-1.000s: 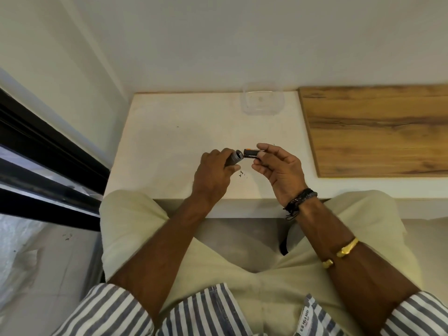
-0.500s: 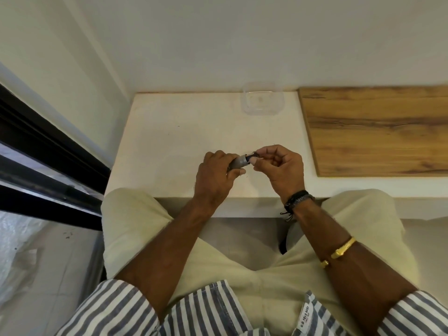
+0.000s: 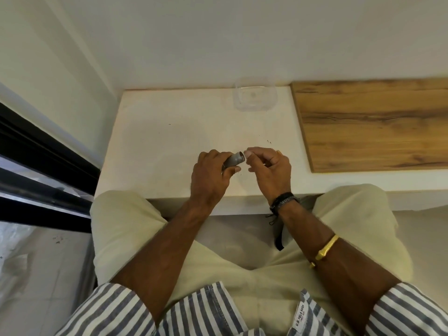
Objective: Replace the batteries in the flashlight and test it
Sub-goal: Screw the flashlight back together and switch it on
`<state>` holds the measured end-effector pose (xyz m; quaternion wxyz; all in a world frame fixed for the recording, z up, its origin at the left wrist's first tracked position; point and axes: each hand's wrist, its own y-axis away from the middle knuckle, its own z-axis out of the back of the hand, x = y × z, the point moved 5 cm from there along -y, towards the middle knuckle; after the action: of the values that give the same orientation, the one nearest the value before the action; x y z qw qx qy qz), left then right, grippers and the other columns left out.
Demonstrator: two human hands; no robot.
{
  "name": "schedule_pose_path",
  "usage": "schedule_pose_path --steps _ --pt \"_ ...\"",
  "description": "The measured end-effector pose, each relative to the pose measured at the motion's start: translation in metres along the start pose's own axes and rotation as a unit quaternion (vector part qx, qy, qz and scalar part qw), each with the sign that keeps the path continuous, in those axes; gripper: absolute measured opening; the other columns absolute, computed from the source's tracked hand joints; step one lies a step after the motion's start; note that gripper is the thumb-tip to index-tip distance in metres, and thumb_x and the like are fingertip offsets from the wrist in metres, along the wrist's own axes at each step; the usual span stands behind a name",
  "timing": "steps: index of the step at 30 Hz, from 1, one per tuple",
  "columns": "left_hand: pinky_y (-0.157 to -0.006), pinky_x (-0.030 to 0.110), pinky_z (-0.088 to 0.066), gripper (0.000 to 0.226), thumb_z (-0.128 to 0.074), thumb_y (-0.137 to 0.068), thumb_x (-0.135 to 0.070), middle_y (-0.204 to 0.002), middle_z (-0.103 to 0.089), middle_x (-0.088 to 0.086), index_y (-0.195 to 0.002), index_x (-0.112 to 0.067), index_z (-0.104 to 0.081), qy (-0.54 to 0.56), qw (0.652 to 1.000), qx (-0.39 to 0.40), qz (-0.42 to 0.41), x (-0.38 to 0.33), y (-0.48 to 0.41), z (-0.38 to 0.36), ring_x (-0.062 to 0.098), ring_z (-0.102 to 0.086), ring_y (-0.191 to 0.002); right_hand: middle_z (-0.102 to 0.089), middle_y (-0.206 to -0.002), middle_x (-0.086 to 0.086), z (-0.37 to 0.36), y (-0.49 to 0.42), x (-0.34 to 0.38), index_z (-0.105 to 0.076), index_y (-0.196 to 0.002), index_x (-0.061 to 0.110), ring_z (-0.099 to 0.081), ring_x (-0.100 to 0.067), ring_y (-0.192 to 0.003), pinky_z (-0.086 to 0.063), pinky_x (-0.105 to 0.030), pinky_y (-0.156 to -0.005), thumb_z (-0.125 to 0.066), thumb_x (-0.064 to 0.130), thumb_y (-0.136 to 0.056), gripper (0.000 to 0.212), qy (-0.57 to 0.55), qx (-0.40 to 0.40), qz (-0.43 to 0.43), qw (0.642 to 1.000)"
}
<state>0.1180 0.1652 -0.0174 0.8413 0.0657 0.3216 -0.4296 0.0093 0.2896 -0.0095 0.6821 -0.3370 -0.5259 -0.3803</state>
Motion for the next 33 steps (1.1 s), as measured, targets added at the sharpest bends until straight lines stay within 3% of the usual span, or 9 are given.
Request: schedule_pose_path --steps 2,5,10,13,16,20,24,29,33 --pt "-0.080 0.036 -0.050 0.035 -0.068 -0.090 -0.042 -0.103 -0.067 0.002 -0.116 -0.018 -0.064 0.002 1.000 0.016 0.009 0.003 0.000 -0.003 0.018 -0.051 -0.094 -0.077 -0.089 -0.001 0.015 -0.011 -0.005 -0.079 -0.095 0.019 -0.073 -0.020 -0.081 -0.063 -0.047 -0.072 -0.072 0.023 -0.091 0.008 -0.004 -0.050 -0.036 0.998" --pt "-0.081 0.040 -0.051 0.031 -0.070 -0.088 -0.038 -0.103 -0.067 -0.001 -0.113 -0.020 -0.064 0.013 0.999 0.022 0.021 0.007 -0.001 -0.004 0.021 -0.053 -0.096 -0.077 -0.095 0.002 0.039 -0.028 -0.015 -0.079 -0.100 0.020 -0.071 -0.010 -0.079 -0.063 -0.043 -0.079 -0.071 0.019 -0.090 0.013 0.094 -0.077 -0.050 0.991" --pt "-0.081 0.035 -0.048 0.027 -0.071 -0.089 -0.031 -0.103 -0.067 0.000 -0.111 -0.018 -0.063 0.024 0.999 0.030 0.024 0.010 -0.002 -0.008 0.018 -0.051 -0.096 -0.066 -0.117 -0.006 0.033 -0.039 -0.033 -0.071 -0.124 0.023 -0.065 -0.025 -0.101 -0.051 -0.033 -0.087 -0.067 0.022 -0.093 0.031 0.334 0.017 -0.020 0.942" --pt "-0.080 0.029 -0.043 0.027 -0.070 -0.089 -0.028 -0.105 -0.066 0.001 -0.113 -0.016 -0.063 0.034 0.999 0.029 0.015 0.011 0.001 -0.008 0.018 -0.050 -0.096 -0.057 -0.125 -0.009 0.021 -0.042 -0.043 -0.064 -0.133 0.024 -0.064 -0.030 -0.103 -0.052 -0.037 -0.084 -0.064 0.022 -0.096 0.038 0.401 0.056 -0.027 0.914" --pt "-0.079 0.028 -0.042 0.026 -0.070 -0.089 -0.026 -0.104 -0.066 0.001 -0.113 -0.016 -0.063 0.043 0.999 0.026 0.004 0.010 0.002 -0.006 0.018 -0.050 -0.095 -0.056 -0.120 -0.012 0.016 -0.044 -0.049 -0.066 -0.128 0.021 -0.064 -0.034 -0.097 -0.053 -0.038 -0.078 -0.061 0.020 -0.098 0.030 0.430 0.057 -0.017 0.901" --pt "-0.080 0.027 -0.042 0.027 -0.071 -0.089 -0.024 -0.104 -0.066 0.002 -0.113 -0.014 -0.064 0.049 0.999 0.022 -0.007 0.008 0.001 -0.005 0.020 -0.051 -0.095 -0.057 -0.119 -0.008 0.017 -0.046 -0.045 -0.069 -0.120 0.019 -0.064 -0.029 -0.097 -0.057 -0.040 -0.078 -0.063 0.021 -0.096 0.025 0.413 0.043 0.008 0.910" --pt "-0.082 0.027 -0.042 0.030 -0.070 -0.090 -0.026 -0.107 -0.066 0.003 -0.117 -0.014 -0.064 0.043 0.999 0.023 0.002 0.009 0.000 -0.007 0.019 -0.051 -0.097 -0.069 -0.113 -0.006 0.015 -0.043 -0.027 -0.070 -0.113 0.014 -0.065 -0.023 -0.098 -0.058 -0.038 -0.083 -0.069 0.020 -0.090 0.024 0.305 0.017 0.056 0.951" --pt "-0.084 0.030 -0.043 0.034 -0.069 -0.091 -0.029 -0.109 -0.067 0.006 -0.121 -0.014 -0.064 0.031 0.999 0.009 0.015 0.012 -0.003 -0.005 0.020 -0.052 -0.098 -0.069 -0.110 -0.004 0.008 -0.029 -0.005 -0.074 -0.117 0.012 -0.064 -0.010 -0.094 -0.050 -0.007 -0.081 -0.067 0.010 -0.090 0.028 0.155 0.044 0.068 0.985" --pt "-0.083 0.040 -0.050 0.033 -0.070 -0.090 -0.029 -0.105 -0.067 0.005 -0.120 -0.016 -0.065 0.027 1.000 -0.004 0.009 0.012 -0.002 -0.001 0.022 -0.052 -0.097 -0.071 -0.108 -0.001 0.003 -0.018 0.007 -0.071 -0.119 0.014 -0.067 -0.012 -0.092 -0.054 -0.016 -0.086 -0.072 0.010 -0.088 0.031 0.141 0.107 0.076 0.981"
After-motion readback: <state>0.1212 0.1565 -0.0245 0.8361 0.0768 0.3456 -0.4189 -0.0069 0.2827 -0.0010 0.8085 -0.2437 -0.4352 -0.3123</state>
